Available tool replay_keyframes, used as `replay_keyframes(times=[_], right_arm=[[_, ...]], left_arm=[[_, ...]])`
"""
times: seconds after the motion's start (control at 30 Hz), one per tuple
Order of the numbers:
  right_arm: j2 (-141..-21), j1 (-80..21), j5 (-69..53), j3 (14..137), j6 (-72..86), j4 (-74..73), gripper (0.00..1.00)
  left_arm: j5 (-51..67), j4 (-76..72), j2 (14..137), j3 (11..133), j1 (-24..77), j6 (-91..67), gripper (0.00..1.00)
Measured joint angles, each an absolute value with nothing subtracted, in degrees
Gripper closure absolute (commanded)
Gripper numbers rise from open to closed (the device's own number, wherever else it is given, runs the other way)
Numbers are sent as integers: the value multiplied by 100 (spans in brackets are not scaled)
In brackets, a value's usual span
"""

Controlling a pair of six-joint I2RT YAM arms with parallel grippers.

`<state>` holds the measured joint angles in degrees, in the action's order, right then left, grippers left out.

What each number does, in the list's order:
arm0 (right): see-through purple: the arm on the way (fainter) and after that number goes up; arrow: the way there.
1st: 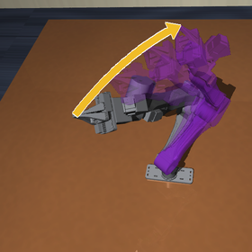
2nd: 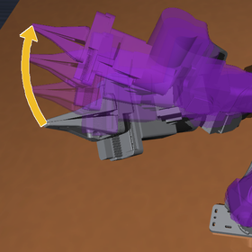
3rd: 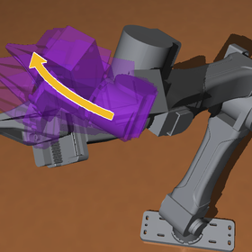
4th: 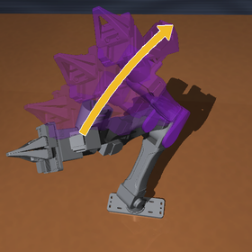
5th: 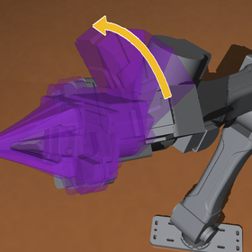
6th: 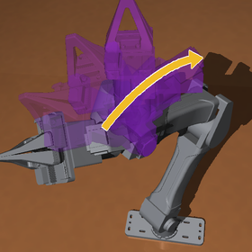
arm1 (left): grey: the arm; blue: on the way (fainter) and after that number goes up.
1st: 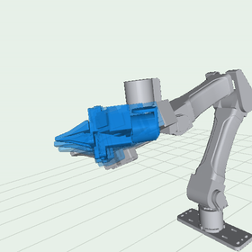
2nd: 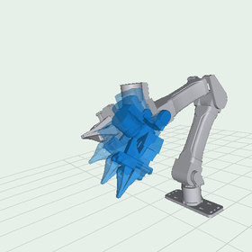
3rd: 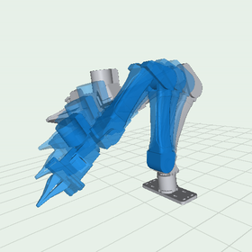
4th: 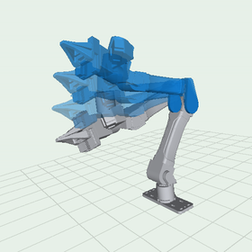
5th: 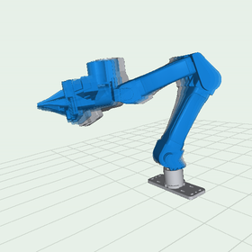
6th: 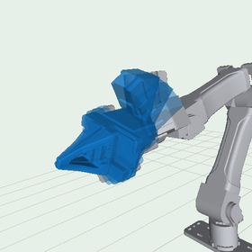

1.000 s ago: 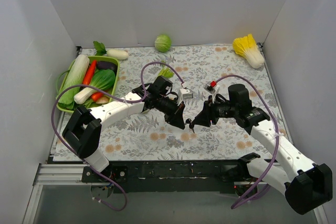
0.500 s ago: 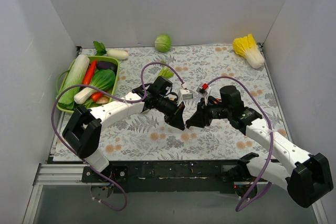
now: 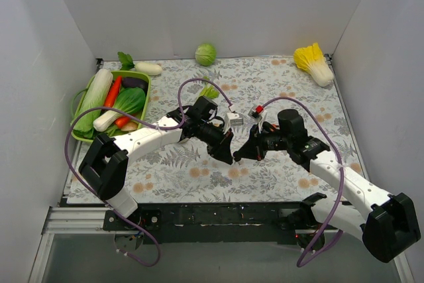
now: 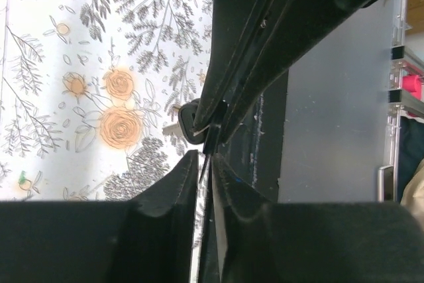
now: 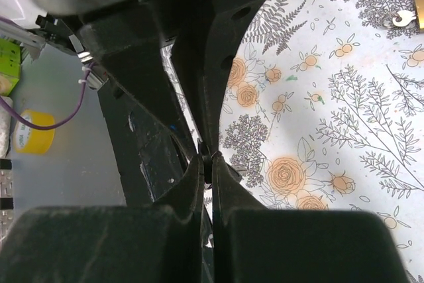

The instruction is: Unlock with the key

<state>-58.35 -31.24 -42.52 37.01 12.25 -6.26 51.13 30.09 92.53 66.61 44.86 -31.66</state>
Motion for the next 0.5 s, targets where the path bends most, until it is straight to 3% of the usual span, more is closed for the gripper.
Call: replay_keyframes(times=[0.03, 0.07, 0.17, 0.5], right_arm=[[-5819, -3124, -4215, 3662, 1260, -563, 99], [-5804, -3127, -4167, 3636, 1297, -523, 99], [-5686, -3127, -3981, 3459, 1485, -257, 99], [-5013, -3114, -3570, 2705, 2724, 1385, 99]], left_arm=[[5057, 2987, 9253, 6661, 4486, -3201, 69], [5004, 2921, 9253, 6661, 4486, -3247, 48], [4836, 2655, 9159, 6628, 4473, -3395, 24], [4733, 250, 7448, 5083, 3767, -5284, 11]])
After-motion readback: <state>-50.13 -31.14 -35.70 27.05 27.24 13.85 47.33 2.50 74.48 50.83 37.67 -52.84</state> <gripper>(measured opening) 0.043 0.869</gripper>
